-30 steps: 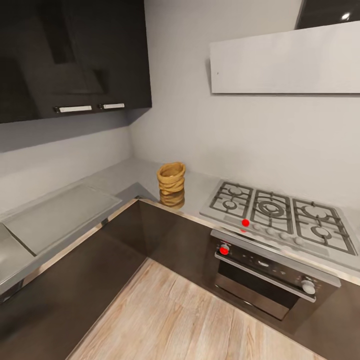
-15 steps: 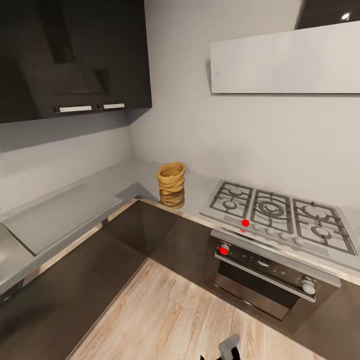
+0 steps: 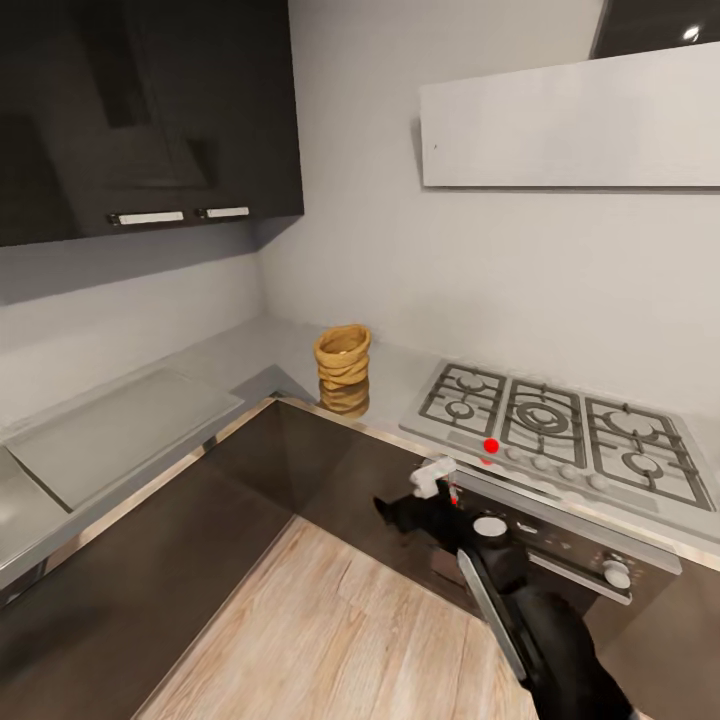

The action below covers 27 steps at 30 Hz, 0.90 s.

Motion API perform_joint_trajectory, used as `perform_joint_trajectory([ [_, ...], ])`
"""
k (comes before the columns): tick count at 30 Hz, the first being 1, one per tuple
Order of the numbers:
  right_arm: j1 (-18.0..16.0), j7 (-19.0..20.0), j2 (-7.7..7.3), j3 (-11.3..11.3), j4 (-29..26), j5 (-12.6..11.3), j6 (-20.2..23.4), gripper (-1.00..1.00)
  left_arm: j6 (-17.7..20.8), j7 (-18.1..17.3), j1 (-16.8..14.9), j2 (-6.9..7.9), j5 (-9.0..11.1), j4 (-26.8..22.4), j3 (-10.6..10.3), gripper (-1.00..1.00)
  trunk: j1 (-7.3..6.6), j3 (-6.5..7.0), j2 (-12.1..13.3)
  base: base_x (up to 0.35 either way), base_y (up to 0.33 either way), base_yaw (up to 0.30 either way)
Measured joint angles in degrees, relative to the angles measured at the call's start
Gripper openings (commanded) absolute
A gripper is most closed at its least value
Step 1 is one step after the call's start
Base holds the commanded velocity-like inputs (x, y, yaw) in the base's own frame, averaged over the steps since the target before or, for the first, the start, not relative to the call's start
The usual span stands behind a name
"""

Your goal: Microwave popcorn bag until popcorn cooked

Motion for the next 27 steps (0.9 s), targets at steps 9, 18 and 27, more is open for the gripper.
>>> perform_joint_trajectory([
  [9,-21.5,-2.9,9.47,0.6,-0.3,-0.1,17.0,1.00,0.0,0.0,-0.4,-0.18,0.0,0.0,-0.1,1.00,0.00,0.00,0.0,0.000,0.000,0.000],
  [18,-39.5,-10.6,9.48,-9.7,27.4,-8.0,20.0,1.00,0.0,0.0,-0.5,-0.19,-0.1,0.0,-0.4,1.00,0.00,0.00,0.0,0.000,0.000,0.000],
  [27,-63.5,-22.2,9.45,-30.1,67.5,-8.3,20.1,1.00,0.0,0.0,-0.5,-0.27,-0.2,0.0,-0.6,1.00,0.00,0.00,0.0,0.000,0.000,0.000],
])
